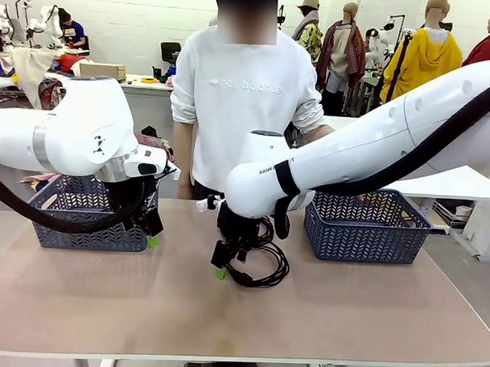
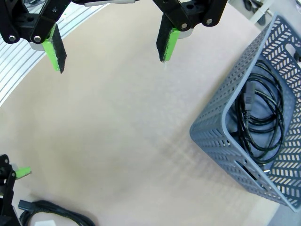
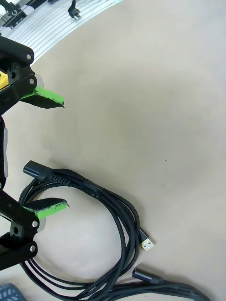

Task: Organize the cables according to human instructions.
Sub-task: Pick up a bundle of cables and place it in the basket indicated by the human.

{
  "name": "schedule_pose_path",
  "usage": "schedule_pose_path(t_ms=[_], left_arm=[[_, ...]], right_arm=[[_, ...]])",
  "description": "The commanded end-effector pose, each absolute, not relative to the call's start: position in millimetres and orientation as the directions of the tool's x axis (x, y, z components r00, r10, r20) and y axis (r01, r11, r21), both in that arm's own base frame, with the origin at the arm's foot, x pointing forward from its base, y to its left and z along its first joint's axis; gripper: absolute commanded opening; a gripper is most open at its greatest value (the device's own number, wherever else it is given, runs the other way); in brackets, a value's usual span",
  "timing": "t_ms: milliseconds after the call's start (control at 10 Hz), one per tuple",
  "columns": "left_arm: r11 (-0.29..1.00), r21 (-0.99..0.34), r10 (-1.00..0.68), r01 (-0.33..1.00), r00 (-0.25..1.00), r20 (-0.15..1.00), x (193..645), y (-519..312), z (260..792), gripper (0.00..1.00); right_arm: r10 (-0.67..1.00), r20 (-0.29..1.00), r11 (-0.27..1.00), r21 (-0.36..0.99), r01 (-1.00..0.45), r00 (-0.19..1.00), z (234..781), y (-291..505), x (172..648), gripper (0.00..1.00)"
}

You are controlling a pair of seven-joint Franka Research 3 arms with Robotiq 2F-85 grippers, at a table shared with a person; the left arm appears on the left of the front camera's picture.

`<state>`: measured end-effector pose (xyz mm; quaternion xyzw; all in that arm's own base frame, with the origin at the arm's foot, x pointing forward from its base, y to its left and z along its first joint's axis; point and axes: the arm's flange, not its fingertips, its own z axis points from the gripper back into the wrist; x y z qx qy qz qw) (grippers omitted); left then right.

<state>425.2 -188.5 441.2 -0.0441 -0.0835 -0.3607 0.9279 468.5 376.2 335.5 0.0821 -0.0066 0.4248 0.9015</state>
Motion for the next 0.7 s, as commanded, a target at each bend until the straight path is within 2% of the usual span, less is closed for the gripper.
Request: schedule_pose_path(t_ms=[0,600], left_arm=[[0.739,-0.023,-0.660,0.674,0.729,0.181,426,-187,444,1.00],[0.739,-0.023,-0.660,0.674,0.729,0.181,426,-187,444,1.00]], right_arm=[[0.721,0.088,0.678,0.113,-0.726,0.687,331,386,474,1.00],[0.644,0.055,0.763,0.032,-0.645,0.763,314,387,490,1.00]])
